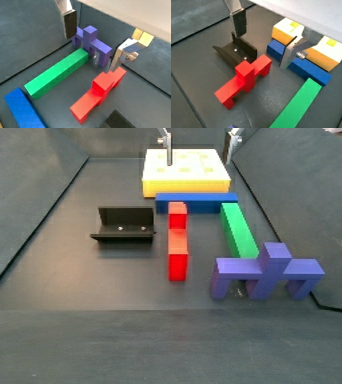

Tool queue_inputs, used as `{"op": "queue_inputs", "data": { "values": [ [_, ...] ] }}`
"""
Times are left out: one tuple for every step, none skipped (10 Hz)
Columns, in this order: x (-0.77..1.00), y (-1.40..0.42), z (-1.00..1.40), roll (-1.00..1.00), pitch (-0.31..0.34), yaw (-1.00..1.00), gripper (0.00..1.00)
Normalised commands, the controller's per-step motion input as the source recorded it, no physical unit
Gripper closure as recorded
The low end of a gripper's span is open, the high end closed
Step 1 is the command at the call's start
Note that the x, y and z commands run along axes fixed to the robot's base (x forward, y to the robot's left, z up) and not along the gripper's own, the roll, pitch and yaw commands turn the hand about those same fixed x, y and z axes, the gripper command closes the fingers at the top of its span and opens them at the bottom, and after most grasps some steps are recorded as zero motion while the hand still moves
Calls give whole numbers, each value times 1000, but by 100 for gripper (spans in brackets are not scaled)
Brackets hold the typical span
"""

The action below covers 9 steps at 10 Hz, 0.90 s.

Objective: Pick up the green object. Move up. Move to above the board. Insert the green object.
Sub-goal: Pick up the green object.

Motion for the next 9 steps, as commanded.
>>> {"op": "queue_inputs", "data": {
  "values": [
    [0,-63,0,0,0,0,0],
    [280,0,-169,0,9,-169,0],
    [-534,-166,-443,-11,-396,0,0],
    [-680,-169,-466,-60,-336,0,0],
    [-834,-214,-691,0,-229,29,0],
    [-997,-103,-680,57,-250,0,0],
    [-1000,-74,-614,114,-276,0,0],
    [-569,-111,-634,211,-174,0,0],
    [-623,-89,-686,264,-150,0,0]
  ]
}}
